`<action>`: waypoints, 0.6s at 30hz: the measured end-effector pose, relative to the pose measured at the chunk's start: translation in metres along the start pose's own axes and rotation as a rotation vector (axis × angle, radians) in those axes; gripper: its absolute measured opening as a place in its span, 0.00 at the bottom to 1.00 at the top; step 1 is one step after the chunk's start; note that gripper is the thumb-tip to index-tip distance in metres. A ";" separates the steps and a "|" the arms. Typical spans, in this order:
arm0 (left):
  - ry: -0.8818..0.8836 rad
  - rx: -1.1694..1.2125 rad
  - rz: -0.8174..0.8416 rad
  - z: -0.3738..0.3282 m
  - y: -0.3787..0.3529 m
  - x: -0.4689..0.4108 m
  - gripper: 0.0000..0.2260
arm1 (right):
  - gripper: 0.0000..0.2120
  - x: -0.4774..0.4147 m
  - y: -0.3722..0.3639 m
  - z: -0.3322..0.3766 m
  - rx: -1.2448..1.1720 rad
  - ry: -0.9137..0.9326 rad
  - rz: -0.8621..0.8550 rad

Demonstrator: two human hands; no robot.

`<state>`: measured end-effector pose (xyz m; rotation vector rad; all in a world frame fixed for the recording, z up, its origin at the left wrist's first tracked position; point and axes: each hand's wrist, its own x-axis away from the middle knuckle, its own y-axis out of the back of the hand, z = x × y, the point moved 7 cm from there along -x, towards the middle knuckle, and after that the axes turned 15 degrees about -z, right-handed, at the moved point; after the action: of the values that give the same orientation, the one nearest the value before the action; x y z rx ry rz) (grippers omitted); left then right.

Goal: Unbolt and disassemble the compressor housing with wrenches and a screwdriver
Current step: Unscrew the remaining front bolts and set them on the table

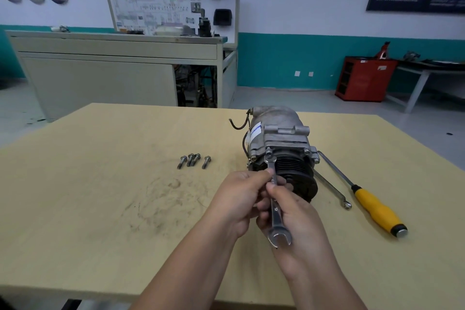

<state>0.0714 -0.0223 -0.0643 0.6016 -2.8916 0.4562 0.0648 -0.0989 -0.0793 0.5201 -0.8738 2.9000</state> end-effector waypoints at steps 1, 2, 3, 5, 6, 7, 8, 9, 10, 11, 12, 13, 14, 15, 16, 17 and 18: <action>0.005 0.011 0.009 0.001 -0.001 0.000 0.16 | 0.17 0.001 0.001 -0.002 -0.025 -0.043 0.022; 0.007 0.019 0.017 0.001 -0.003 0.001 0.17 | 0.14 0.002 0.001 -0.003 -0.067 -0.085 0.049; 0.006 0.023 0.026 0.001 -0.004 0.002 0.18 | 0.13 0.002 0.001 -0.002 -0.121 -0.121 0.076; -0.002 0.023 0.038 0.001 -0.007 0.003 0.17 | 0.15 0.001 0.002 0.000 -0.187 -0.143 0.127; -0.004 0.028 0.039 0.002 -0.008 0.003 0.16 | 0.18 0.001 0.003 0.000 -0.175 -0.130 0.144; -0.006 0.034 0.038 0.003 -0.008 0.003 0.16 | 0.18 0.000 0.003 0.000 -0.150 -0.115 0.154; -0.009 0.037 0.035 0.004 -0.008 0.004 0.16 | 0.18 0.000 0.005 0.000 -0.127 -0.105 0.157; -0.014 0.035 0.030 0.005 -0.007 0.004 0.16 | 0.17 0.000 0.006 0.000 -0.111 -0.096 0.159; -0.021 0.027 0.022 0.006 -0.007 0.005 0.16 | 0.18 0.000 0.007 0.000 -0.100 -0.083 0.159; -0.028 0.018 0.016 0.006 -0.007 0.005 0.15 | 0.19 0.000 0.008 0.000 -0.088 -0.063 0.156; -0.034 0.011 0.013 0.007 -0.006 0.006 0.15 | 0.20 0.000 0.009 0.000 -0.073 -0.041 0.154; -0.037 0.008 0.015 0.007 -0.006 0.007 0.15 | 0.22 0.001 0.009 0.000 -0.057 -0.021 0.151; -0.038 0.007 0.017 0.007 -0.006 0.007 0.15 | 0.22 0.001 0.009 0.000 -0.040 -0.002 0.147; -0.037 0.007 0.018 0.006 -0.006 0.007 0.15 | 0.23 0.001 0.009 0.000 -0.021 0.017 0.143; -0.036 0.005 0.020 0.006 -0.005 0.007 0.15 | 0.23 0.002 0.009 0.000 -0.001 0.038 0.141; -0.035 0.000 0.020 0.006 -0.004 0.007 0.15 | 0.23 0.002 0.009 0.000 0.019 0.061 0.139; -0.035 -0.004 0.018 0.006 -0.003 0.007 0.15 | 0.24 0.002 0.008 0.000 0.037 0.082 0.138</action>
<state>0.0658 -0.0296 -0.0672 0.5888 -2.9323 0.4461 0.0616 -0.1060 -0.0829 0.3536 -0.8790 3.0422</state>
